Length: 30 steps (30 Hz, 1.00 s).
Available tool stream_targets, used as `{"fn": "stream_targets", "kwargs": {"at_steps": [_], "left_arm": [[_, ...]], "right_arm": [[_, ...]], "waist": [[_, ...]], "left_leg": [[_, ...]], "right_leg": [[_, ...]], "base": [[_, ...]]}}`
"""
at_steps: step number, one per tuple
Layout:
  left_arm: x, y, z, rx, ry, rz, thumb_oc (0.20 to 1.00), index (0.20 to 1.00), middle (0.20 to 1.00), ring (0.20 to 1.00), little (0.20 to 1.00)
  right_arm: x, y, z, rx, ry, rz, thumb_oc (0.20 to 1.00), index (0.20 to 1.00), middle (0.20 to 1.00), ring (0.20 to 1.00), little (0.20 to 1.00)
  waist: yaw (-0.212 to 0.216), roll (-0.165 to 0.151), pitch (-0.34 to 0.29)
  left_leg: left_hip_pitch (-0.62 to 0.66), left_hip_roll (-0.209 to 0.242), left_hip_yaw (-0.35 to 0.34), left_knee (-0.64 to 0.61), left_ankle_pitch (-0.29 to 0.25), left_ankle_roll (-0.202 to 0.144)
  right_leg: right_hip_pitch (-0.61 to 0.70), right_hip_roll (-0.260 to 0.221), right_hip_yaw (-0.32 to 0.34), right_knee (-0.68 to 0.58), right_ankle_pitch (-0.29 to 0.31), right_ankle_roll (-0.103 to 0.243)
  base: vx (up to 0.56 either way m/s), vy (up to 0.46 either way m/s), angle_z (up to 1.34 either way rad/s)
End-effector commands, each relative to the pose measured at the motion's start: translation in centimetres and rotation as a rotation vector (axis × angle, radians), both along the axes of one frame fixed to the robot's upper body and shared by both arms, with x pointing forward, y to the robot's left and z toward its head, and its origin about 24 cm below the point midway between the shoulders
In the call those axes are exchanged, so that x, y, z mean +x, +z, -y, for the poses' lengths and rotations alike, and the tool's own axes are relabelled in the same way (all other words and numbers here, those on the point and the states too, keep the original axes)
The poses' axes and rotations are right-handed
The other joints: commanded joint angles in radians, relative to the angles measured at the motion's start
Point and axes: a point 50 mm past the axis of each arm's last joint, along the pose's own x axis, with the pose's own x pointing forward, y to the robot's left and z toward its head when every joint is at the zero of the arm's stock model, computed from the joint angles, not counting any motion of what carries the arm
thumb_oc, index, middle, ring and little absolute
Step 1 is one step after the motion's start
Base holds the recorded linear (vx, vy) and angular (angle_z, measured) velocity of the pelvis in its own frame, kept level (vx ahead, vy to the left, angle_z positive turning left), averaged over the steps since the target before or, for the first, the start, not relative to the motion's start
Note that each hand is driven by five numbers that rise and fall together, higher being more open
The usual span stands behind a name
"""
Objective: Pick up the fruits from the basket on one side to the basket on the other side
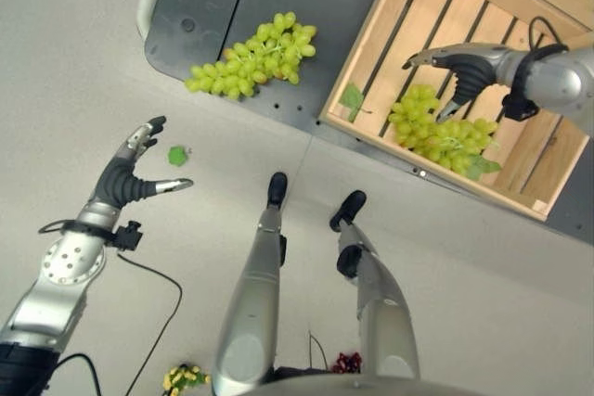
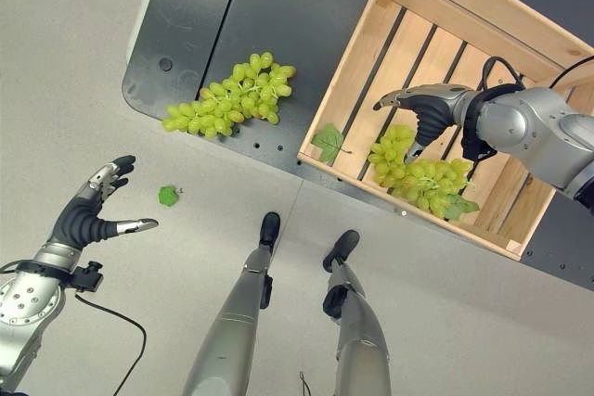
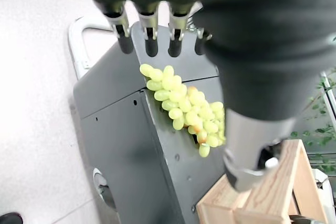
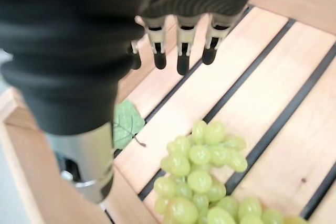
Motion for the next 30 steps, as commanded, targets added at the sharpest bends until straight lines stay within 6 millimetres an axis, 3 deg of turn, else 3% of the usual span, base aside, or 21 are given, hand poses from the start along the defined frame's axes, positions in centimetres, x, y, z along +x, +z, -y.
{"fn": "stream_targets", "kwargs": {"at_steps": [1, 9, 17, 24, 26, 27, 30], "left_arm": [[-0.9, 1.9, 0.3, 0.077, -0.016, 0.103, 1.0, 1.0, 1.0, 1.0, 1.0], [-0.8, 1.5, 0.4, 0.081, -0.001, 0.11, 1.0, 1.0, 1.0, 1.0, 1.0], [-1.0, 0.8, 0.4, 0.063, 0.021, 0.107, 1.0, 1.0, 1.0, 1.0, 1.0], [-1.1, 0.6, -0.3, 0.058, 0.075, 0.115, 1.0, 1.0, 1.0, 1.0, 1.0], [-1.2, 0.5, -0.6, 0.052, 0.104, 0.127, 1.0, 1.0, 1.0, 1.0, 1.0], [-1.3, 0.5, -0.6, 0.045, 0.111, 0.131, 1.0, 1.0, 1.0, 1.0, 1.0], [-1.3, 0.6, -0.6, 0.043, 0.12, 0.148, 1.0, 1.0, 1.0, 1.0, 1.0]], "right_arm": [[-0.3, 0.4, 0.8, -0.023, -0.035, -0.012, 1.0, 1.0, 1.0, 1.0, 1.0], [-0.2, -1.6, 1.7, -0.149, -0.066, -0.066, 1.0, 1.0, 1.0, 1.0, 1.0], [-0.6, -2.6, 3.2, -0.145, -0.111, -0.082, 1.0, 1.0, 1.0, 1.0, 1.0], [-1.4, -1.0, 2.7, -0.142, -0.078, -0.021, 1.0, 1.0, 1.0, 1.0, 1.0], [-2.1, 0.0, 2.1, -0.124, -0.041, 0.024, 0.953, 0.953, 0.953, 0.953, 0.953], [-2.3, 0.2, 1.9, -0.117, -0.029, 0.033, 1.0, 1.0, 1.0, 1.0, 1.0], [-2.9, 0.4, 1.7, -0.099, -0.007, 0.043, 1.0, 1.0, 1.0, 1.0, 1.0]], "waist": [[-0.005, -0.037, -0.01], [-0.021, -0.038, -0.01], [-0.037, -0.03, -0.01], [-0.064, -0.04, -0.01], [-0.086, -0.046, -0.01], [-0.095, -0.048, -0.01], [-0.113, -0.057, -0.01]], "left_leg": [[0.061, -0.01, -0.018, -0.026, -0.05, -0.006], [0.032, -0.012, -0.017, -0.024, -0.053, -0.006], [-0.01, -0.025, -0.009, 0.012, -0.071, -0.001], [-0.144, -0.033, 0.015, 0.142, -0.114, 0.008], [-0.209, -0.031, 0.025, 0.19, -0.127, 0.008], [-0.227, -0.029, 0.028, 0.204, -0.131, 0.009], [-0.278, -0.027, 0.029, 0.242, -0.14, 0.01]], "right_leg": [[-0.06, -0.125, 0.018, 0.049, 0.111, 0.157], [-0.094, -0.123, 0.02, 0.053, 0.111, 0.159], [-0.128, -0.127, 0.037, 0.061, 0.11, 0.156], [-0.227, -0.128, 0.079, 0.104, 0.103, 0.142], [-0.282, -0.125, 0.097, 0.125, 0.099, 0.137], [-0.299, -0.125, 0.101, 0.131, 0.098, 0.135], [-0.35, -0.122, 0.113, 0.16, 0.088, 0.126]], "base": [[0.0, 0.0, 0.0], [0.0, 0.0, 0.0], [0.0, 0.006, -0.01], [-0.02, 0.03, -0.06], [-0.04, 0.021, -0.1], [-0.03, 0.017, -0.07], [-0.03, -0.007, -0.08]]}}
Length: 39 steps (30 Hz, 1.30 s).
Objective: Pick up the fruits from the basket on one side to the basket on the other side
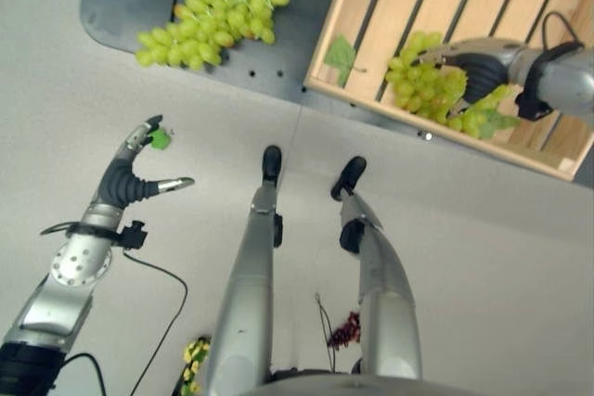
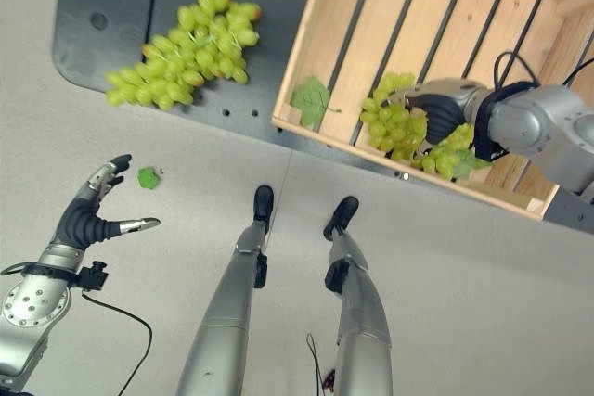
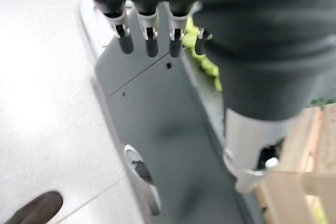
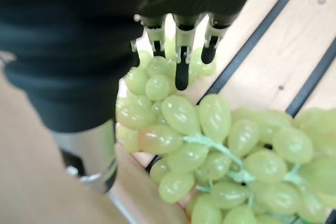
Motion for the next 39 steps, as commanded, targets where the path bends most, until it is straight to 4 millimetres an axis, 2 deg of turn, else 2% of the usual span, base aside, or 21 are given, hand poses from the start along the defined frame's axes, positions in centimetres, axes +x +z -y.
{"fn": "stream_targets", "kwargs": {"at_steps": [1, 7, 13, 14, 15, 16, 17, 18, 19, 27, 39], "left_arm": [[-1.4, 1.6, -0.5, 0.045, 0.038, 0.11, 1.0, 1.0, 1.0, 1.0, 1.0], [-1.3, 2.4, -0.1, 0.063, 0.024, 0.144, 1.0, 1.0, 1.0, 1.0, 1.0], [-1.4, 2.7, -0.1, 0.081, 0.033, 0.167, 1.0, 1.0, 1.0, 1.0, 1.0], [-1.3, 2.8, 0.0, 0.089, 0.032, 0.169, 1.0, 1.0, 1.0, 1.0, 1.0], [-1.3, 2.8, 0.0, 0.089, 0.032, 0.169, 1.0, 1.0, 1.0, 1.0, 1.0], [-1.4, 3.0, 0.1, 0.093, 0.031, 0.177, 1.0, 1.0, 1.0, 1.0, 1.0], [-1.4, 3.0, 0.1, 0.093, 0.031, 0.177, 1.0, 1.0, 1.0, 1.0, 1.0], [-1.3, 2.9, 0.2, 0.083, 0.029, 0.179, 1.0, 1.0, 1.0, 1.0, 1.0], [-1.3, 2.9, 0.2, 0.084, 0.029, 0.179, 1.0, 1.0, 1.0, 1.0, 1.0], [-1.5, 2.8, 0.4, 0.068, 0.047, 0.199, 1.0, 1.0, 1.0, 1.0, 1.0], [-1.7, 2.8, 0.6, 0.067, 0.054, 0.215, 1.0, 1.0, 1.0, 1.0, 1.0]], "right_arm": [[-0.9, -2.1, 1.7, -0.031, -0.043, -0.093, 1.0, 1.0, 1.0, 1.0, 1.0], [-1.0, -2.7, 1.3, -0.023, -0.023, -0.094, 1.0, 1.0, 1.0, 1.0, 1.0], [-1.0, -3.1, 0.6, -0.025, 0.008, -0.093, 1.0, 1.0, 1.0, 1.0, 1.0], [-1.0, -3.2, 0.3, -0.033, 0.019, -0.097, 0.912, 0.912, 0.912, 0.912, 0.912], [-1.0, -3.1, 0.3, -0.034, 0.018, -0.097, 0.875, 0.875, 0.875, 0.875, 0.875], [-0.9, -3.2, 0.0, -0.036, 0.021, -0.1, 0.583, 0.583, 0.583, 0.583, 0.583], [-0.9, -3.2, 0.0, -0.037, 0.021, -0.1, 0.492, 0.492, 0.492, 0.492, 0.492], [-0.8, -3.3, -0.2, -0.037, 0.026, -0.1, 0.219, 0.219, 0.219, 0.219, 0.219], [-0.8, -3.3, -0.2, -0.037, 0.026, -0.1, 0.2, 0.2, 0.2, 0.2, 0.2], [-0.4, -3.7, -1.9, -0.016, 0.093, -0.062, 0.2, 0.2, 0.2, 0.2, 0.2], [-0.6, -4.2, -2.3, 0.002, 0.115, -0.044, 0.2, 0.2, 0.2, 0.2, 0.2]], "waist": [[-0.016, -0.043, -0.01], [-0.02, -0.049, -0.01], [-0.017, -0.043, -0.01], [-0.014, -0.043, -0.01], [-0.014, -0.043, -0.01], [-0.013, -0.039, -0.01], [-0.014, -0.039, -0.01], [-0.015, -0.037, -0.01], [-0.015, -0.037, -0.01], [-0.014, -0.03, -0.01], [-0.013, -0.031, -0.01]], "left_leg": [[0.007, -0.021, -0.015, 0.085, -0.12, -0.008], [-0.029, -0.016, -0.019, 0.101, -0.12, -0.007], [-0.035, -0.013, -0.023, 0.079, -0.111, -0.006], [-0.035, -0.012, -0.022, 0.075, -0.111, -0.006], [-0.034, -0.012, -0.021, 0.075, -0.11, -0.006], [-0.036, -0.012, -0.021, 0.073, -0.11, -0.004], [-0.037, -0.012, -0.021, 0.073, -0.11, -0.004], [-0.04, -0.014, -0.02, 0.072, -0.112, -0.002], [-0.041, -0.014, -0.02, 0.073, -0.112, -0.002], [-0.063, -0.018, -0.011, 0.082, -0.121, 0.007], [-0.056, -0.016, -0.007, 0.063, -0.12, 0.012]], "right_leg": [[-0.061, -0.1, 0.03, 0.044, 0.074, 0.145], [-0.101, -0.101, 0.032, 0.069, 0.062, 0.138], [-0.116, -0.105, 0.027, 0.072, 0.06, 0.139], [-0.117, -0.104, 0.026, 0.07, 0.06, 0.139], [-0.118, -0.104, 0.026, 0.07, 0.06, 0.139], [-0.121, -0.104, 0.027, 0.069, 0.061, 0.14], [-0.121, -0.104, 0.027, 0.069, 0.061, 0.14], [-0.124, -0.104, 0.029, 0.065, 0.061, 0.141], [-0.124, -0.104, 0.029, 0.065, 0.061, 0.141], [-0.146, -0.096, 0.039, 0.053, 0.063, 0.142], [-0.152, -0.092, 0.045, 0.046, 0.061, 0.141]], "base": [[-0.03, -0.024, -0.14], [-0.01, -0.038, -0.05], [0.0, -0.006, 0.0], [0.0, 0.0, 0.0], [0.0, 0.0, 0.0], [0.0, 0.0, 0.0], [0.0, 0.0, 0.0], [0.0, 0.0, 0.0], [0.0, 0.0, 0.0], [0.0, 0.008, 0.0], [0.0, 0.0, 0.0]]}}
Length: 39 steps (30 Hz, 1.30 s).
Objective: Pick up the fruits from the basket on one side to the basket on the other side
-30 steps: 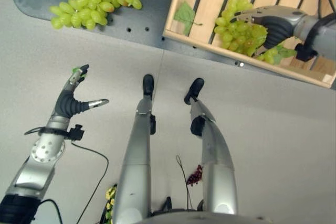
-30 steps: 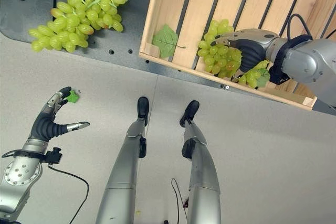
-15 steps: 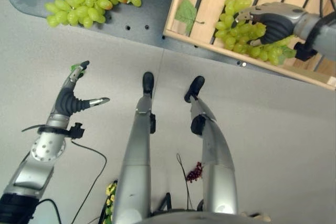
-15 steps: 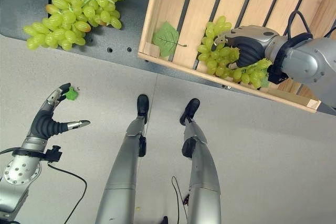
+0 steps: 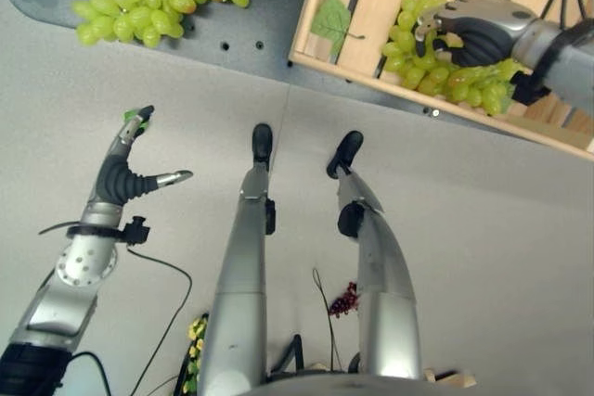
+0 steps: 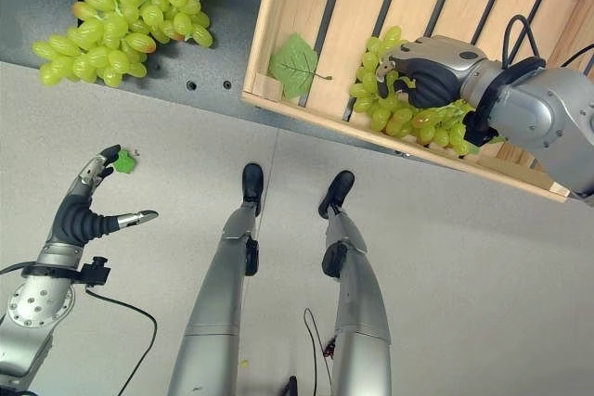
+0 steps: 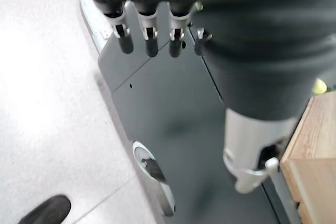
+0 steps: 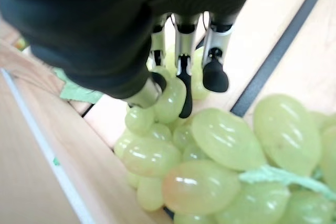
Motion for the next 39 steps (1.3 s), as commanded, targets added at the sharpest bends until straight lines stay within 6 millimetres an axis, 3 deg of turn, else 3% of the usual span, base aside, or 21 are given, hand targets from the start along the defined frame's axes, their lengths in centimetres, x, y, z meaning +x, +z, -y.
{"fn": "stream_targets", "kwargs": {"at_steps": [1, 9, 10, 12, 14, 16, 17, 25, 35, 37, 38, 39], "left_arm": [[-1.5, 1.5, 0.4, 0.024, 0.0, 0.115, 1.0, 1.0, 1.0, 1.0, 1.0], [-1.5, 1.5, 0.5, 0.024, -0.004, 0.114, 1.0, 1.0, 1.0, 1.0, 1.0], [-1.4, 1.7, 0.4, 0.03, -0.006, 0.116, 1.0, 1.0, 1.0, 1.0, 1.0], [-1.4, 1.8, 0.3, 0.034, -0.004, 0.122, 1.0, 1.0, 1.0, 1.0, 1.0], [-1.5, 2.1, 0.2, 0.055, -0.003, 0.132, 1.0, 1.0, 1.0, 1.0, 1.0], [-1.5, 2.2, 0.1, 0.052, 0.0, 0.134, 1.0, 1.0, 1.0, 1.0, 1.0], [-1.6, 2.2, -0.1, 0.055, 0.006, 0.134, 1.0, 1.0, 1.0, 1.0, 1.0], [-1.8, 2.8, -0.4, 0.059, 0.017, 0.161, 1.0, 1.0, 1.0, 1.0, 1.0], [-1.7, 2.4, -0.4, 0.039, 0.025, 0.154, 1.0, 1.0, 1.0, 1.0, 1.0], [-1.6, 2.3, -0.2, 0.028, 0.018, 0.154, 1.0, 1.0, 1.0, 1.0, 1.0], [-1.6, 2.3, -0.3, 0.031, 0.018, 0.153, 1.0, 1.0, 1.0, 1.0, 1.0], [-1.5, 2.3, -0.2, 0.025, 0.018, 0.151, 1.0, 1.0, 1.0, 1.0, 1.0]], "right_arm": [[0.5, -5.3, -0.4, -0.087, 0.006, -0.184, 0.2, 0.2, 0.2, 0.2, 0.2], [1.2, -3.1, 0.7, -0.038, -0.053, -0.077, 0.2, 0.2, 0.2, 0.2, 0.2], [1.8, -1.3, 1.8, 0.003, -0.11, 0.015, 0.2, 0.2, 0.2, 0.2, 0.2], [2.2, -0.7, 2.0, -0.002, -0.125, 0.043, 0.2, 0.2, 0.2, 0.2, 0.2], [2.3, 2.4, 2.5, 0.028, -0.159, 0.15, 0.2, 0.2, 0.2, 0.2, 0.2], [2.4, 3.4, 2.5, 0.037, -0.166, 0.181, 0.2, 0.2, 0.2, 0.2, 0.2], [2.3, 5.4, 3.6, 0.088, -0.212, 0.254, 0.2, 0.2, 0.2, 0.2, 0.2], [1.5, 10.5, 5.2, 0.184, -0.287, 0.46, 0.2, 0.2, 0.2, 0.2, 0.2], [0.9, 12.1, 5.4, 0.191, -0.31, 0.532, 0.206, 0.206, 0.206, 0.206, 0.206], [1.2, 11.5, 5.3, 0.208, -0.297, 0.501, 0.514, 0.514, 0.514, 0.514, 0.514], [1.2, 11.4, 5.4, 0.211, -0.298, 0.499, 0.58, 0.58, 0.58, 0.58, 0.58], [1.2, 11.2, 5.3, 0.22, -0.286, 0.492, 1.0, 1.0, 1.0, 1.0, 1.0]], "waist": [[0.003, -0.012, -0.005], [0.007, -0.019, -0.005], [0.015, -0.022, -0.005], [0.017, -0.023, -0.005], [0.022, -0.03, -0.005], [0.019, -0.031, -0.005], [0.022, -0.036, -0.005], [0.017, -0.042, -0.005], [0.016, -0.044, -0.005], [0.011, -0.038, -0.005], [0.013, -0.04, -0.005], [0.012, -0.039, -0.005]], "left_leg": [[0.044, -0.022, -0.023, 0.031, -0.108, 0.01], [0.055, -0.018, -0.026, 0.021, -0.105, 0.009], [0.062, -0.016, -0.028, 0.014, -0.103, 0.008], [0.065, -0.016, -0.028, 0.01, -0.102, 0.008], [0.072, -0.015, -0.029, 0.003, -0.098, 0.006], [0.076, -0.014, -0.028, -0.003, -0.096, 0.005], [0.084, -0.015, -0.03, -0.01, -0.094, 0.005], [0.108, -0.015, -0.032, -0.021, -0.093, 0.006], [0.125, -0.018, -0.029, -0.039, -0.087, 0.007], [0.129, -0.016, -0.027, -0.044, -0.086, 0.009], [0.13, -0.016, -0.027, -0.044, -0.086, 0.009], [0.129, -0.016, -0.026, -0.043, -0.086, 0.009]], "right_leg": [[-0.046, -0.093, 0.024, 0.021, 0.063, 0.146], [-0.032, -0.092, 0.017, 0.013, 0.062, 0.146], [-0.028, -0.092, 0.015, 0.011, 0.064, 0.147], [-0.025, -0.091, 0.013, 0.01, 0.066, 0.148], [-0.02, -0.091, 0.011, 0.01, 0.069, 0.15], [-0.016, -0.091, 0.009, 0.008, 0.069, 0.151], [-0.011, -0.09, 0.006, 0.009, 0.07, 0.152], [0.006, -0.089, 0.005, 0.008, 0.074, 0.156], [0.015, -0.089, 0.005, 0.007, 0.071, 0.155], [0.014, -0.088, 0.007, 0.007, 0.071, 0.155], [0.015, -0.088, 0.006, 0.007, 0.071, 0.155], [0.015, -0.089, 0.007, 0.007, 0.071, 0.155]], "base": [[0.0, 0.0, 0.0], [0.0, 0.0, 0.0], [0.0, 0.0, 0.0], [0.0, 0.0, 0.0], [0.0, 0.0, 0.0], [0.0, 0.0, 0.0], [0.0, 0.0, 0.0], [0.0, 0.0, 0.0], [0.0, 0.0, 0.0], [0.0, 0.0, 0.0], [0.0, 0.0, 0.0], [0.0, 0.0, 0.0]]}}
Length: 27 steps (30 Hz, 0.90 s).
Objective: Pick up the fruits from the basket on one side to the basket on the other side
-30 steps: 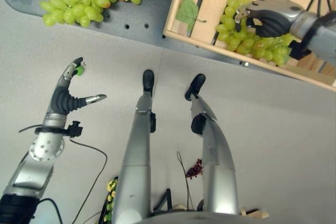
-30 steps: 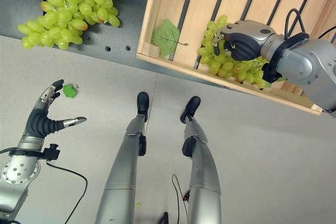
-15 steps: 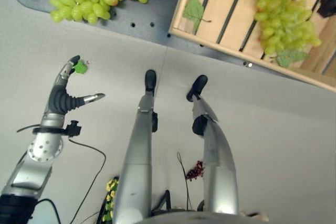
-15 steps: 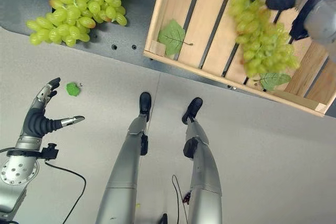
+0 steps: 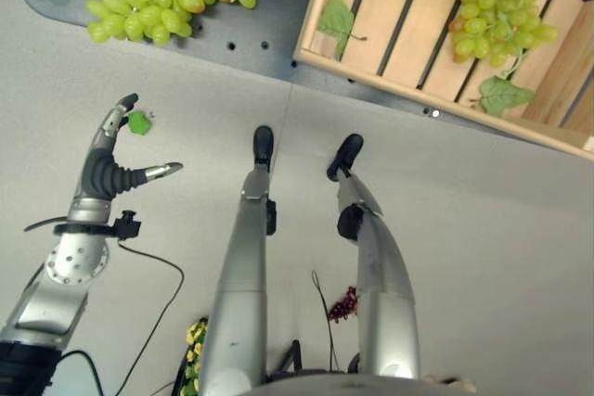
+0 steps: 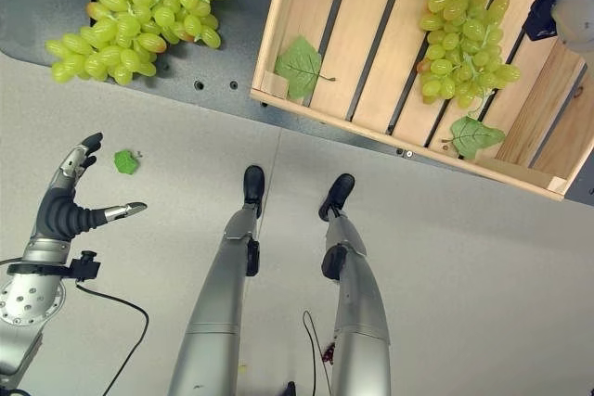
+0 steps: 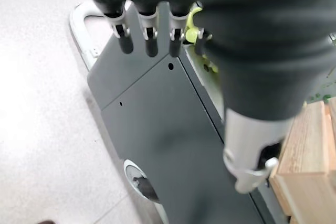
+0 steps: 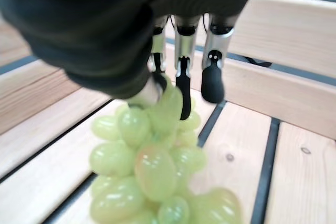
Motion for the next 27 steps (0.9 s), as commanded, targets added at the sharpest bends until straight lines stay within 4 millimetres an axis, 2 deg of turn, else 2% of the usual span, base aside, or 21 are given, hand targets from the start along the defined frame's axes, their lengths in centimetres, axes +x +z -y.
{"fn": "stream_targets", "kwargs": {"at_steps": [1, 2, 4, 5, 10, 16, 18, 20, 21, 22, 24, 27], "left_arm": [[-1.3, 1.3, 0.1, -0.004, -0.001, 0.095, 1.0, 1.0, 1.0, 1.0, 1.0], [-1.3, 1.1, 0.1, -0.019, 0.005, 0.092, 1.0, 1.0, 1.0, 1.0, 1.0], [-1.3, 1.0, 0.1, -0.014, 0.007, 0.087, 1.0, 1.0, 1.0, 1.0, 1.0], [-1.4, 1.0, 0.0, 0.009, 0.011, 0.081, 1.0, 1.0, 1.0, 1.0, 1.0], [-1.3, 0.9, 0.1, 0.028, 0.006, 0.072, 1.0, 1.0, 1.0, 1.0, 1.0], [-1.1, 0.9, 0.2, 0.072, -0.002, 0.064, 1.0, 1.0, 1.0, 1.0, 1.0], [-1.0, 1.0, 0.1, 0.111, -0.007, 0.057, 1.0, 1.0, 1.0, 1.0, 1.0], [-1.0, 1.0, 0.2, 0.121, -0.013, 0.055, 1.0, 1.0, 1.0, 1.0, 1.0], [-1.0, 1.2, 0.0, 0.158, -0.011, 0.042, 1.0, 1.0, 1.0, 1.0, 1.0], [-1.0, 1.2, 0.0, 0.174, -0.013, 0.034, 1.0, 1.0, 1.0, 1.0, 1.0], [-1.0, 1.4, -0.1, 0.206, -0.01, 0.03, 1.0, 1.0, 1.0, 1.0, 1.0], [-0.9, 1.2, 0.1, 0.209, -0.009, 0.034, 1.0, 1.0, 1.0, 1.0, 1.0]], "right_arm": [[-0.4, 0.9, 0.6, 0.064, -0.006, 0.045, 1.0, 1.0, 1.0, 1.0, 1.0], [-0.3, 0.2, 0.0, 0.062, 0.035, 0.02, 1.0, 1.0, 1.0, 1.0, 1.0], [-0.2, -0.6, 0.1, 0.048, 0.032, 0.003, 1.0, 1.0, 1.0, 1.0, 1.0], [-0.1, -1.9, -0.5, -0.084, 0.01, -0.045, 1.0, 1.0, 1.0, 1.0, 1.0], [-0.2, -3.5, 0.7, -0.192, -0.06, -0.065, 1.0, 1.0, 1.0, 1.0, 1.0], [-0.8, -4.8, 3.0, -0.361, -0.188, -0.056, 1.0, 1.0, 1.0, 1.0, 1.0], [-1.0, -5.6, 4.5, -0.491, -0.279, -0.072, 1.0, 1.0, 1.0, 1.0, 1.0], [-1.0, -5.9, 5.0, -0.545, -0.316, -0.091, 1.0, 1.0, 1.0, 1.0, 1.0], [-1.0, -6.9, 6.8, -0.674, -0.424, -0.143, 1.0, 1.0, 1.0, 1.0, 1.0], [-0.9, -7.1, 7.3, -0.727, -0.459, -0.163, 1.0, 1.0, 1.0, 1.0, 1.0], [-0.8, -8.3, 8.2, -0.81, -0.511, -0.209, 1.0, 1.0, 1.0, 1.0, 1.0], [-0.6, -8.7, 8.3, -0.844, -0.532, -0.224, 1.0, 1.0, 1.0, 1.0, 1.0]], "waist": [[0.013, -0.031, -0.006], [0.007, -0.023, -0.006], [0.01, -0.026, -0.006], [0.011, -0.028, -0.006], [0.011, -0.017, -0.006], [0.015, -0.018, -0.006], [0.018, -0.03, -0.006], [0.02, -0.029, -0.006], [0.028, -0.044, -0.006], [0.028, -0.048, -0.006], [0.032, -0.064, -0.006], [0.032, -0.066, -0.006]], "left_leg": [[0.111, -0.018, -0.03, -0.043, -0.092, 0.003], [0.11, -0.019, -0.029, -0.043, -0.093, 0.004], [0.11, -0.02, -0.029, -0.042, -0.093, 0.005], [0.109, -0.021, -0.029, -0.041, -0.094, 0.004], [0.118, -0.022, -0.027, -0.044, -0.092, 0.005], [0.147, -0.022, -0.025, -0.061, -0.086, 0.003], [0.157, -0.023, -0.028, -0.067, -0.083, -0.001], [0.164, -0.022, -0.03, -0.072, -0.081, -0.002], [0.172, -0.02, -0.036, -0.081, -0.077, -0.006], [0.179, -0.019, -0.038, -0.089, -0.074, -0.008], [0.182, -0.018, -0.042, -0.098, -0.069, -0.01], [0.191, -0.015, -0.047, -0.11, -0.062, -0.013]], "right_leg": [[-0.015, -0.094, 0.007, 0.034, 0.047, 0.154], [-0.018, -0.094, 0.01, 0.033, 0.047, 0.154], [-0.017, -0.095, 0.009, 0.033, 0.046, 0.154], [-0.015, -0.095, 0.009, 0.033, 0.044, 0.154], [-0.012, -0.095, 0.012, 0.037, 0.042, 0.153], [0.003, -0.095, 0.01, 0.044, 0.038, 0.157], [0.016, -0.098, 0.007, 0.042, 0.036, 0.159], [0.022, -0.098, 0.004, 0.041, 0.035, 0.159], [0.031, -0.097, 0.001, 0.038, 0.034, 0.161], [0.036, -0.096, 0.0, 0.036, 0.034, 0.162], [0.039, -0.096, -0.003, 0.034, 0.033, 0.163], [0.048, -0.096, -0.004, 0.032, 0.03, 0.164]], "base": [[0.0, 0.0, 0.0], [0.0, 0.0, 0.0], [0.0, 0.0, 0.0], [0.0, 0.0, 0.0], [0.0, 0.001, -0.01], [0.0, 0.0, 0.0], [0.0, 0.0, 0.0], [0.0, -0.016, 0.0], [0.0, -0.048, 0.02], [0.0, -0.057, 0.03], [0.0, -0.036, 0.06], [0.0, -0.046, 0.06]]}}
